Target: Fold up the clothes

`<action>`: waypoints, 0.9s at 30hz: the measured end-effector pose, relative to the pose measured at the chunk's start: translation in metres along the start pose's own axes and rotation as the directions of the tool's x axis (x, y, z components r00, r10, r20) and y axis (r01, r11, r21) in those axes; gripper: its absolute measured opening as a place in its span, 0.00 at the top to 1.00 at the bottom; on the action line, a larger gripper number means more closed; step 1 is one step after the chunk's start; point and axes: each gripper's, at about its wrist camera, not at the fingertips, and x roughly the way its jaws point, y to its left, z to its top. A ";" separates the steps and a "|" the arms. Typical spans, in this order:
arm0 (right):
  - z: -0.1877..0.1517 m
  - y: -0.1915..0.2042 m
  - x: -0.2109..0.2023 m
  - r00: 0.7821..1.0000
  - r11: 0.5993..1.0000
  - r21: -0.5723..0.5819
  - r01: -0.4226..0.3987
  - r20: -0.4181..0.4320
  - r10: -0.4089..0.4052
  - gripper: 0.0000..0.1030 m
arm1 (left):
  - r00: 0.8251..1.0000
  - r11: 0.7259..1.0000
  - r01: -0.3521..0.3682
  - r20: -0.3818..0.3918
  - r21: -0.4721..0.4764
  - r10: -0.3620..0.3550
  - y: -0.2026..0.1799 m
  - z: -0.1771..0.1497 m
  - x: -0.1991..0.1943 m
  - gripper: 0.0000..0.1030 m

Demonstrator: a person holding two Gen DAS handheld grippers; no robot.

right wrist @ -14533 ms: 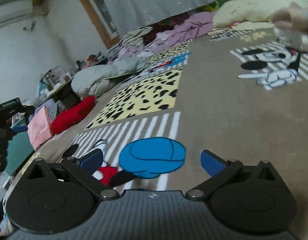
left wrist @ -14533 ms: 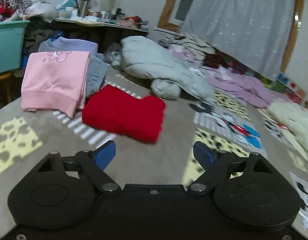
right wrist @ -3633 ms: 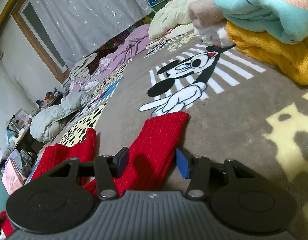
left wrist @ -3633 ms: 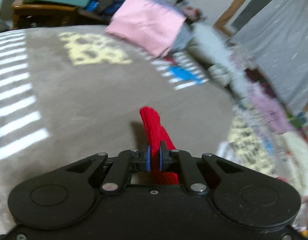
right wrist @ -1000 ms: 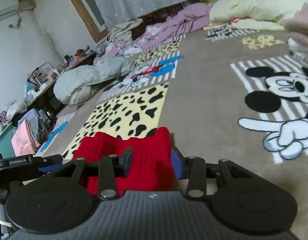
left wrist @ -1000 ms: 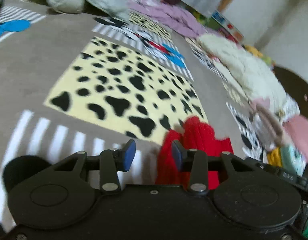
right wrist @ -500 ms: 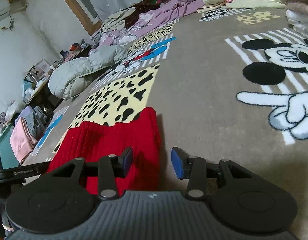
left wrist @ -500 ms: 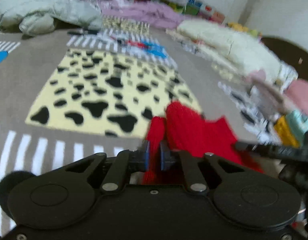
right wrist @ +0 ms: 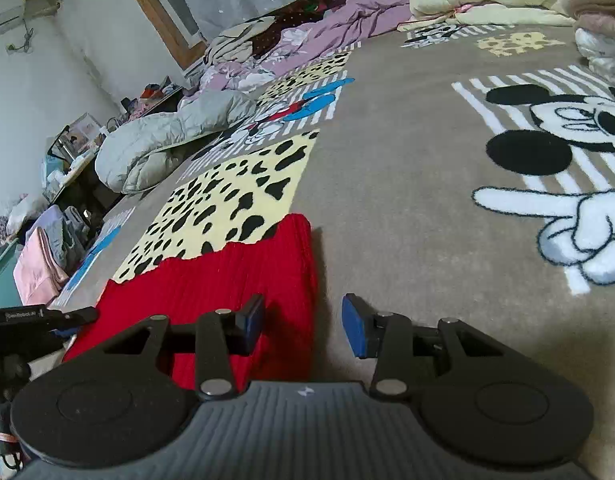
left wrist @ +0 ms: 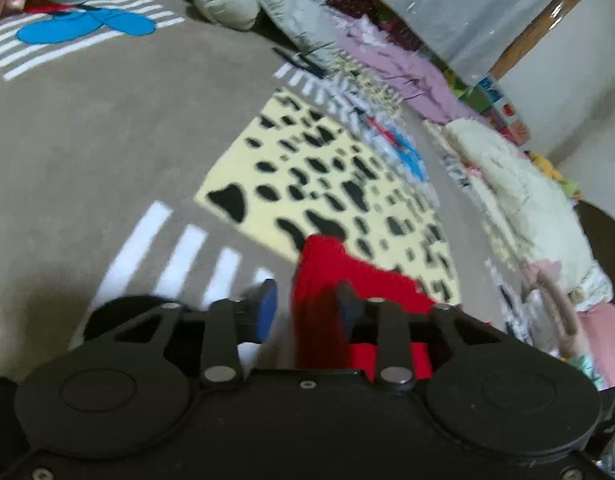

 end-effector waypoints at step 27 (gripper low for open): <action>0.023 -0.030 -0.005 0.998 0.986 0.157 -0.055 0.039 0.050 0.49 | 0.995 0.996 0.088 -0.042 -0.004 -0.088 -0.001 0.005 0.023 0.52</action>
